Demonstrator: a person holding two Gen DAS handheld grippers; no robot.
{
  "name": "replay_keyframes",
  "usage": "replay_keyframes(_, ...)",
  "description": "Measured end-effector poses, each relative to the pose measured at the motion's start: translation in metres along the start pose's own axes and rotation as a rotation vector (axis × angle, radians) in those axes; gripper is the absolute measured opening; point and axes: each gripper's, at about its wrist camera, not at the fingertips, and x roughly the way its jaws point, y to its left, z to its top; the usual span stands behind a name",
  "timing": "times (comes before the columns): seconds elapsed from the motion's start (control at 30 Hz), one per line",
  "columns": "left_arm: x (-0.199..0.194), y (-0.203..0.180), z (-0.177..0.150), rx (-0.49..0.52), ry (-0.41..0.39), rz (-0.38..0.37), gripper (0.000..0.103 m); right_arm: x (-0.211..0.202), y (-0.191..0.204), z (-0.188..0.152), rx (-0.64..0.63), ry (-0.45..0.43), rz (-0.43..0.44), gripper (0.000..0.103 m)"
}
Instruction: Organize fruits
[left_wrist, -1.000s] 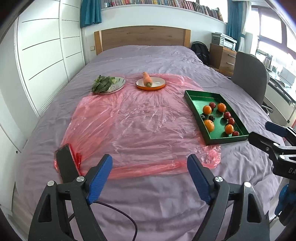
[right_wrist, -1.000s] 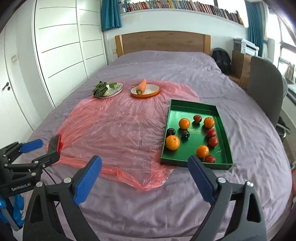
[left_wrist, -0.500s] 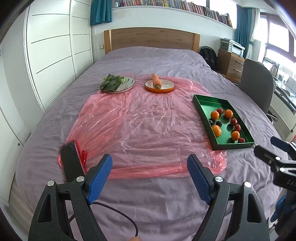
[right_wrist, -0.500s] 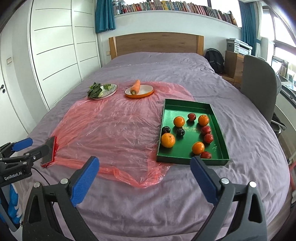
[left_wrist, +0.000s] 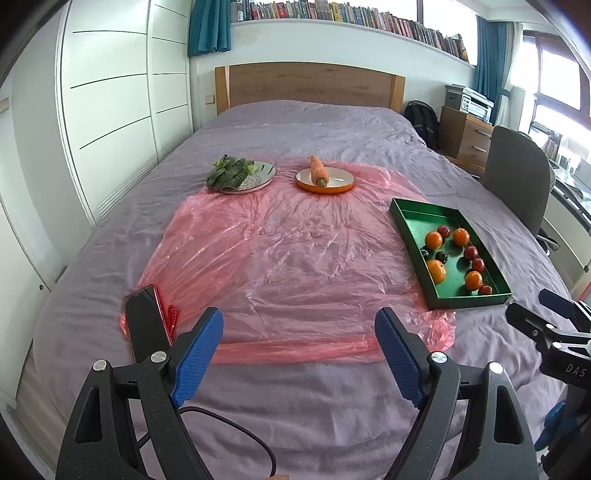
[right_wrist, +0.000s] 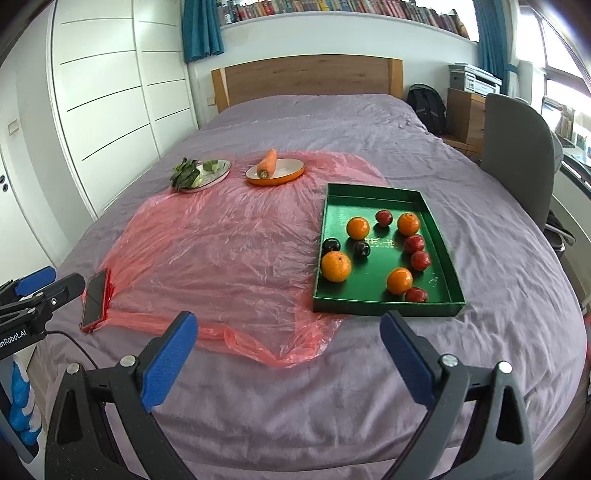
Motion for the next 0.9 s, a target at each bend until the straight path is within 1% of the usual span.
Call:
replay_keyframes(0.23, -0.003, -0.001, 0.001, -0.003, -0.019, 0.012, 0.080, 0.001, -0.009, -0.001, 0.024, 0.001, -0.022, 0.103)
replay_keyframes(0.4, -0.005, 0.003, 0.003, -0.018, -0.029, 0.000, 0.080, 0.002, -0.013, -0.001, 0.032, 0.004, -0.030, 0.103)
replay_keyframes(0.57, -0.007, 0.001, 0.004, -0.008, -0.037, -0.002, 0.080, 0.001, -0.019, 0.000, 0.041, 0.000, -0.044, 0.103)
replay_keyframes(0.9, -0.005, -0.001, 0.005, 0.010, -0.034, 0.018, 0.080, 0.004, -0.025, -0.003, 0.049, 0.006, -0.054, 0.103)
